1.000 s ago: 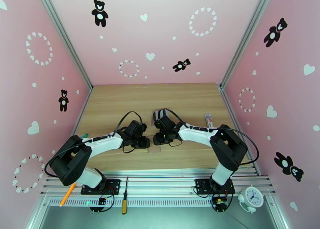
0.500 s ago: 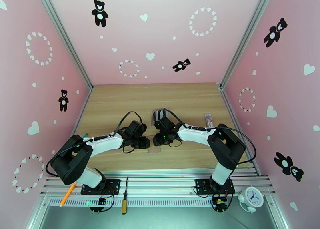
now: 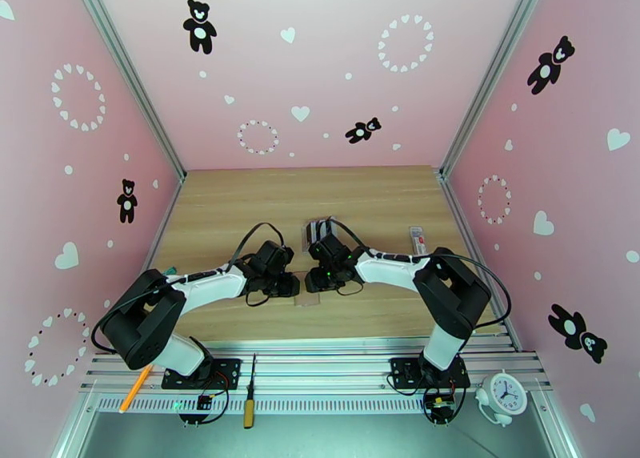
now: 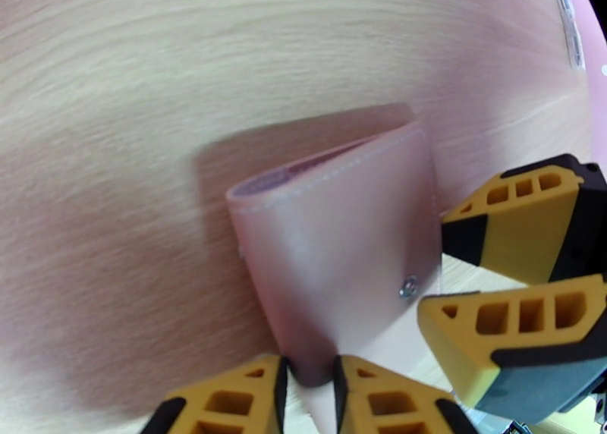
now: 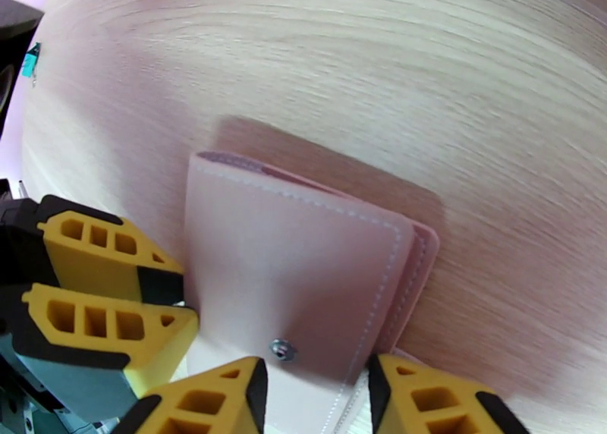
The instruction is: Put the credit cards into the card holder
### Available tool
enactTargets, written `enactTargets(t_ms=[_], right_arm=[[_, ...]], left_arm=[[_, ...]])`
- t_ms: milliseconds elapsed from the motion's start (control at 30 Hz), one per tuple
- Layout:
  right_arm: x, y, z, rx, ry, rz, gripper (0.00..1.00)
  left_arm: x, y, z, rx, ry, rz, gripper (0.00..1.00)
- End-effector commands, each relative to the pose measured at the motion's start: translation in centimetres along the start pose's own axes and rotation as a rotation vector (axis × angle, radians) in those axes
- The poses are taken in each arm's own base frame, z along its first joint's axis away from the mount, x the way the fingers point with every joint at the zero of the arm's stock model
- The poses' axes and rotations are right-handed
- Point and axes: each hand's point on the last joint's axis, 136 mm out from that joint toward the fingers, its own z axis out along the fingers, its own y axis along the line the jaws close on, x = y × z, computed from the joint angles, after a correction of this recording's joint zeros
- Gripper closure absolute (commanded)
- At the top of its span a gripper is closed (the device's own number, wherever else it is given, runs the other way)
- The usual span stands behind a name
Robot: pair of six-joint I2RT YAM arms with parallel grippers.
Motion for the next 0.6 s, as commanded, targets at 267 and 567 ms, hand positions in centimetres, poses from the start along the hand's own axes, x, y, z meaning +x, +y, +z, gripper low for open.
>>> enactTargets(t_ms=[267, 567], right_arm=[[0.0, 1.2, -1.0, -0.099, -0.021, 0.046, 0.59], [-0.7, 2.7, -1.3, -0.226, -0.045, 0.102, 0.59]], left_arm=[[-0.4, 0.1, -0.1, -0.016, -0.023, 0.008, 0.68], [-1.3, -0.4, -1.0, -0.021, -0.051, 0.025, 0.66]])
